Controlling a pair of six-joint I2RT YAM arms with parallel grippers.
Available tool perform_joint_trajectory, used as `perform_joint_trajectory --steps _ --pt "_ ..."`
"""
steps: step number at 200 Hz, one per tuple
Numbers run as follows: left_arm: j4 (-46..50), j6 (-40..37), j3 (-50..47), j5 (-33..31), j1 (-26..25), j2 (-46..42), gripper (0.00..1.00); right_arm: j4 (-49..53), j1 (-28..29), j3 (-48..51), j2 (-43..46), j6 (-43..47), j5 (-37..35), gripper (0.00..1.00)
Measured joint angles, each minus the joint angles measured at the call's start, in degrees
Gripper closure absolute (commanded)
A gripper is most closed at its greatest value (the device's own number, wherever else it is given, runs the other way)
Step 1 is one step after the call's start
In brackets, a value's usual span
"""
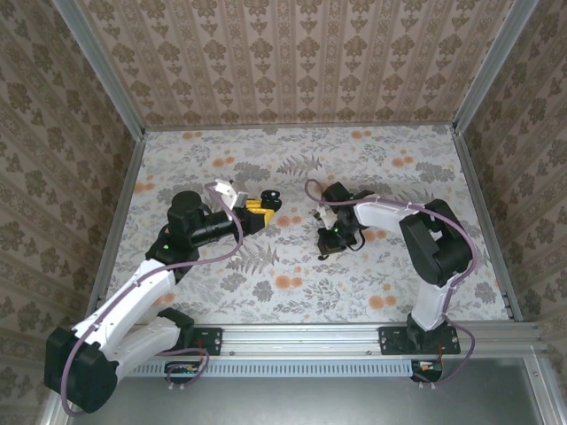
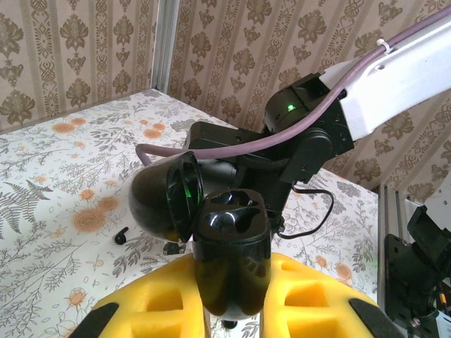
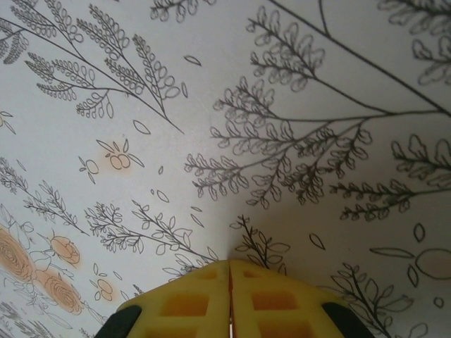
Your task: Insert the wireless bluetooth earbuds into the charging case
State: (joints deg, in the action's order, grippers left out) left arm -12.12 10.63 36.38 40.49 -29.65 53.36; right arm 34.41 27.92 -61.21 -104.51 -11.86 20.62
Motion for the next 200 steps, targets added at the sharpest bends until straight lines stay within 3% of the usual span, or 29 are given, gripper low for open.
perform_joint_trajectory --steps 136,200 --pt "-0.2 0.0 -1.1 0.0 0.0 -0.7 1.0 -5.8 0.2 13.2 11.1 -15.8 1.4 0.85" --pt "-0.2 -0.2 -1.1 0.0 0.0 -1.4 1.0 6.8 6.0 4.2 17.6 -16.6 -10.3 0.56"
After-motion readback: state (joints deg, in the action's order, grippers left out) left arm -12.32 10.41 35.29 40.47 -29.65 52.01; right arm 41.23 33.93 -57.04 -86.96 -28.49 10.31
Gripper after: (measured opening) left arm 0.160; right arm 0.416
